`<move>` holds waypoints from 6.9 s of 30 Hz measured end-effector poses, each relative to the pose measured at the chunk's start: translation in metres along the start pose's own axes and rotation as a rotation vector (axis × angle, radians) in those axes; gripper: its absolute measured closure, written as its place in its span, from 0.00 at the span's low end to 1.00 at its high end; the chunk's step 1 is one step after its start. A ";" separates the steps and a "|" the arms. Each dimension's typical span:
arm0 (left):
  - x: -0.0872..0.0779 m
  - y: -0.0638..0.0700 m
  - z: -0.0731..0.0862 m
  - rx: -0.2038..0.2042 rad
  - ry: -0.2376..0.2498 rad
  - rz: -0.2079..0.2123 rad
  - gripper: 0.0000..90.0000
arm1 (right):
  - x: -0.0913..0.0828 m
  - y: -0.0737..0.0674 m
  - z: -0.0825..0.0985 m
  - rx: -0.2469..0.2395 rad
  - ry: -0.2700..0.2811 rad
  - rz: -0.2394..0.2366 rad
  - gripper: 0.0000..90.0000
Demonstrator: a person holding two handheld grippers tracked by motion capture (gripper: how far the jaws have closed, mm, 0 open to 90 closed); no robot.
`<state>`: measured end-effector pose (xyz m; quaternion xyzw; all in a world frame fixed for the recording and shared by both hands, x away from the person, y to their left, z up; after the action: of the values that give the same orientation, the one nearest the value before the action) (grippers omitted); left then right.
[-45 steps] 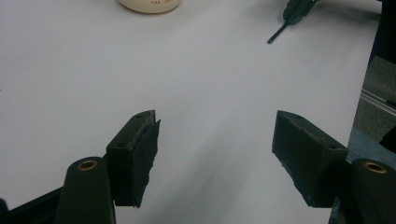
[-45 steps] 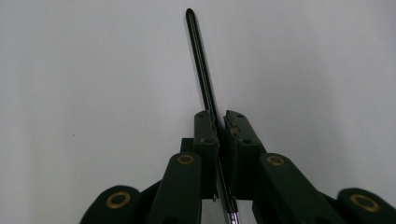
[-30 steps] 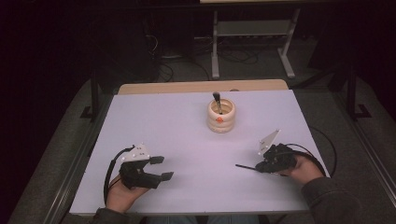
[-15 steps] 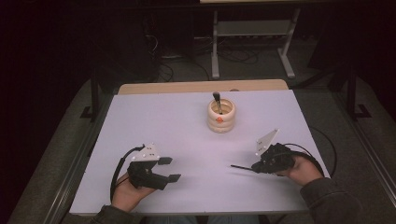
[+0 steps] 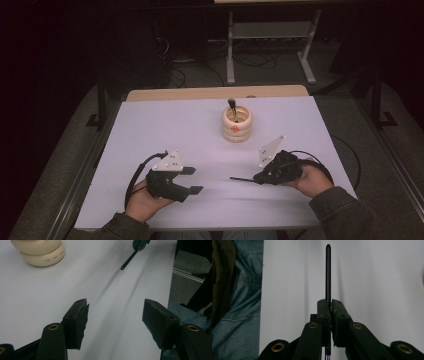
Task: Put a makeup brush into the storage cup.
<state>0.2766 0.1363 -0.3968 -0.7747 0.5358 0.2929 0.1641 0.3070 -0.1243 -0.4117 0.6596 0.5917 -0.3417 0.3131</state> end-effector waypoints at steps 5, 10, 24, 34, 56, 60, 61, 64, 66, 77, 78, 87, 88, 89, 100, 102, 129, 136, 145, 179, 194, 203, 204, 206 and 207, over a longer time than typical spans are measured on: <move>0.007 0.003 -0.006 0.033 -0.028 0.021 0.45 | -0.001 -0.003 -0.016 -0.035 0.010 -0.008 0.95; 0.011 0.005 -0.010 0.038 -0.044 0.037 0.47 | 0.004 -0.007 -0.032 -0.074 0.006 -0.019 0.95; 0.020 0.010 -0.018 0.098 -0.107 0.090 0.61 | 0.023 -0.016 -0.069 -0.157 0.012 -0.076 0.95; 0.027 0.016 -0.014 0.136 -0.164 0.122 0.78 | 0.030 -0.021 -0.075 -0.180 -0.001 -0.089 0.95; 0.027 0.019 -0.012 0.169 -0.196 0.157 0.95 | 0.034 -0.028 -0.080 -0.205 0.001 -0.090 0.92; 0.024 0.018 -0.012 0.171 -0.179 0.150 0.95 | 0.032 -0.024 -0.074 -0.186 0.005 -0.089 0.86; 0.023 0.017 -0.012 0.174 -0.178 0.152 0.95 | 0.032 -0.022 -0.069 -0.176 -0.004 -0.082 0.88; 0.023 0.017 -0.012 0.176 -0.176 0.153 0.95 | 0.031 -0.022 -0.066 -0.173 -0.005 -0.085 0.91; 0.025 0.018 -0.012 0.180 -0.187 0.161 0.95 | 0.030 -0.023 -0.065 -0.183 -0.012 -0.094 0.93; 0.035 0.024 -0.015 0.163 -0.228 0.183 0.83 | 0.030 -0.030 -0.073 -0.252 -0.116 -0.091 0.94; 0.036 0.025 -0.015 0.167 -0.236 0.188 0.86 | 0.029 -0.031 -0.075 -0.255 -0.116 -0.089 0.94; 0.029 0.017 -0.011 0.135 -0.186 0.150 0.94 | 0.012 -0.019 -0.071 -0.083 0.084 -0.010 0.55; 0.027 0.014 -0.010 0.125 -0.173 0.143 0.94 | 0.008 -0.015 -0.067 -0.035 0.131 -0.006 0.54; 0.025 0.013 -0.010 0.124 -0.164 0.138 0.94 | 0.003 -0.010 -0.061 0.018 0.197 0.004 0.50; 0.017 0.005 -0.008 0.065 -0.074 0.080 0.94 | -0.012 0.002 -0.020 0.325 0.444 0.002 0.39; 0.016 0.003 -0.010 0.055 -0.058 0.088 0.94 | -0.007 0.002 -0.017 0.345 0.453 -0.004 0.39; 0.025 0.005 -0.012 0.057 -0.064 0.110 0.80 | 0.017 -0.004 -0.045 0.352 0.641 -0.274 0.94; 0.030 0.009 -0.013 0.079 -0.100 0.121 0.84 | 0.018 -0.014 -0.064 0.245 0.423 -0.187 0.94; 0.032 0.011 -0.012 0.091 -0.113 0.135 0.94 | 0.015 -0.017 -0.074 0.216 0.403 -0.182 0.93; 0.030 0.005 -0.013 0.047 -0.086 0.091 0.81 | 0.012 -0.011 -0.063 0.257 0.436 -0.139 0.94; 0.028 0.004 -0.013 0.046 -0.085 0.087 0.80 | 0.011 -0.008 -0.058 0.269 0.391 -0.121 0.94; 0.026 0.002 -0.012 0.046 -0.087 0.078 0.79 | 0.004 -0.005 -0.054 0.268 0.361 -0.094 0.94; 0.025 0.002 -0.011 0.040 -0.085 0.079 0.79 | 0.004 -0.005 -0.054 0.268 0.361 -0.094 0.94; 0.024 0.001 -0.010 0.039 -0.083 0.075 0.79 | 0.003 -0.004 -0.053 0.267 0.357 -0.090 0.94; 0.024 0.000 -0.010 0.042 -0.082 0.072 0.78 | 0.002 -0.003 -0.052 0.264 0.354 -0.087 0.94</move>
<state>0.2850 0.1132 -0.4039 -0.7386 0.5623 0.3188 0.1916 0.3085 -0.0803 -0.3838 0.7184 0.6154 -0.3084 0.1005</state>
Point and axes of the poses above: each handheld gripper's, and its own axes: x roughly forward along the jaws, z roughly out of its underside, y roughly to its right, the point moved 5 cm from there along x, roughly forward along the jaws, and after that the axes turned 2 degrees about y, right-handed, at the moved point
